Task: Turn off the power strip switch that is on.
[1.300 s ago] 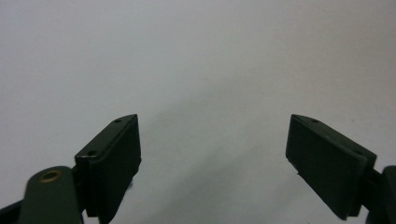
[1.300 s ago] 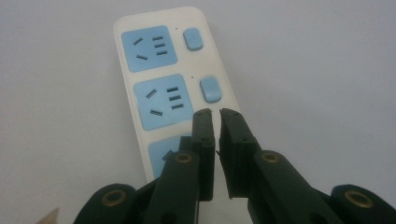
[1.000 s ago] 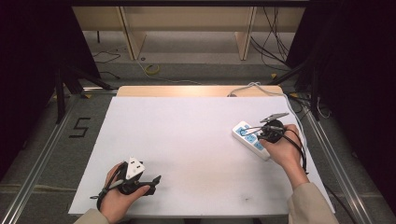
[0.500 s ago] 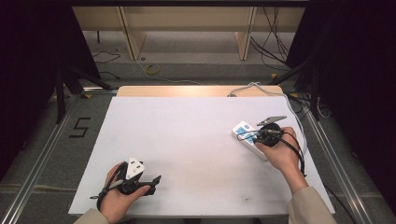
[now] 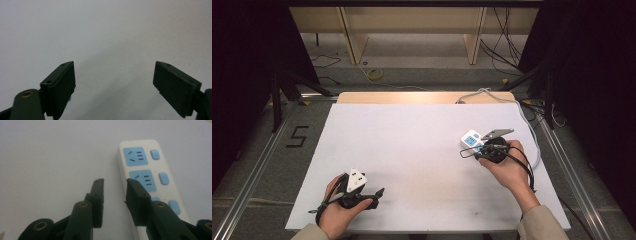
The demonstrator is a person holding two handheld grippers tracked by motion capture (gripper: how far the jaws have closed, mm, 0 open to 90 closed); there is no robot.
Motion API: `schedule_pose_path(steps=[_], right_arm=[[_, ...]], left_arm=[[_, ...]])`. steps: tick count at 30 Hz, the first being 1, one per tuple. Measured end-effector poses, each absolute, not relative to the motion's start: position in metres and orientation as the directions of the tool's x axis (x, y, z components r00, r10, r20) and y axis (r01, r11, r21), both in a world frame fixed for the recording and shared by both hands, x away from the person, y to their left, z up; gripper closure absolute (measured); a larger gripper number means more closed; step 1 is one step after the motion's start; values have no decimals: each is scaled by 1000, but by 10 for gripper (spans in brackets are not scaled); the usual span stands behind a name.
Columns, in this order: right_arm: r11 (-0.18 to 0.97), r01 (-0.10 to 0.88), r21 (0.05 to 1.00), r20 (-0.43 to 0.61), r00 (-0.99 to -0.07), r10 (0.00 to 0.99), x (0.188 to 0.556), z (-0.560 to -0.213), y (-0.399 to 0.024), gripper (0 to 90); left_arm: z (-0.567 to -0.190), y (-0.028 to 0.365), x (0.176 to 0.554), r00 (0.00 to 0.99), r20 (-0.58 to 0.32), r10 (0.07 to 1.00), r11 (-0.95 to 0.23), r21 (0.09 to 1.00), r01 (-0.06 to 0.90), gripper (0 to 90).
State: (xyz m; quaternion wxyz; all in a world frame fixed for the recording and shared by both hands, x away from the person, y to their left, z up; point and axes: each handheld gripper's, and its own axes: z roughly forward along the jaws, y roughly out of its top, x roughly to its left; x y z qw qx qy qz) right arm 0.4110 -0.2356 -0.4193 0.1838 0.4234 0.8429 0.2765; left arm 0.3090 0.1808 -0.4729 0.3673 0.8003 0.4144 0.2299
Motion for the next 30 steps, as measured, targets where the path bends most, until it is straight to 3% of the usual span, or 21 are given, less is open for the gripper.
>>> schedule_pose_path(steps=[30], right_arm=[[515, 543, 664, -30, -669, 743, 380, -435, -210, 622]], left_arm=[[-473, 181, 309, 551, 61, 833, -386, 777, 497, 178]])
